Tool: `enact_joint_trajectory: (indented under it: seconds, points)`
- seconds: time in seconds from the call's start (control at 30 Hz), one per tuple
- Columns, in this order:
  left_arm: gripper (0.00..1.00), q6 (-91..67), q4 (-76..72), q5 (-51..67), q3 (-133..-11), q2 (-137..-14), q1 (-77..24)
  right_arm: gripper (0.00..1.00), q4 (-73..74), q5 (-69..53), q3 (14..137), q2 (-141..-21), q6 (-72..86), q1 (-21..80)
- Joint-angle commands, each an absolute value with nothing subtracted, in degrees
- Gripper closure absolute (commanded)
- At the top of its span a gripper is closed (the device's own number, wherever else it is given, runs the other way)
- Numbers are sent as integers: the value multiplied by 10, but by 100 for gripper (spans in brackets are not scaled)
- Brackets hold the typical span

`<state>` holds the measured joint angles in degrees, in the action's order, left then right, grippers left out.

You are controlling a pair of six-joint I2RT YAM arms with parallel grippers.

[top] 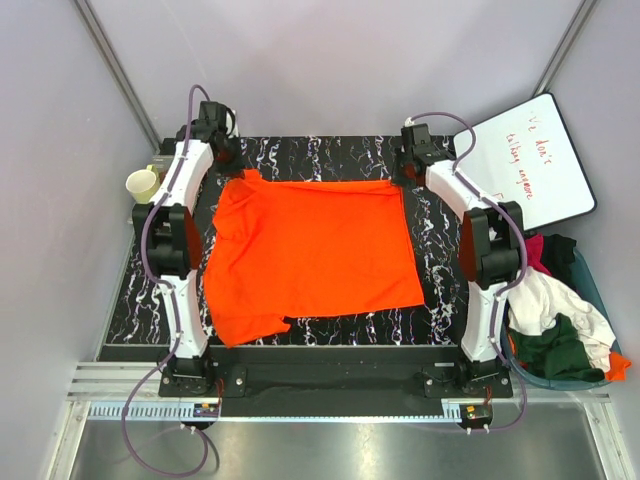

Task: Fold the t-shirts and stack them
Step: Flatten the tshirt out, then fold the tshirt

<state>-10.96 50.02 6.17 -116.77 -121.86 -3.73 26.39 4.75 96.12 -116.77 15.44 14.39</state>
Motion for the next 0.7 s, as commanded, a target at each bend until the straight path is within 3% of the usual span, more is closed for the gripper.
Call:
enact_joint_trajectory:
  seconds: [0.0, 0.37, 0.67]
  points:
    - [100, -108, 489, 81, -1185, -1187, -38, 100, 258, 20, 1039, -1177, 155, 131]
    - [100, -125, 528, 47, -1063, -1087, -37, 100, 309, -43, 984, -1143, 159, 125]
    - [100, -169, 559, 57, -888, -1013, -38, 100, 381, -74, 967, -1144, 149, 125]
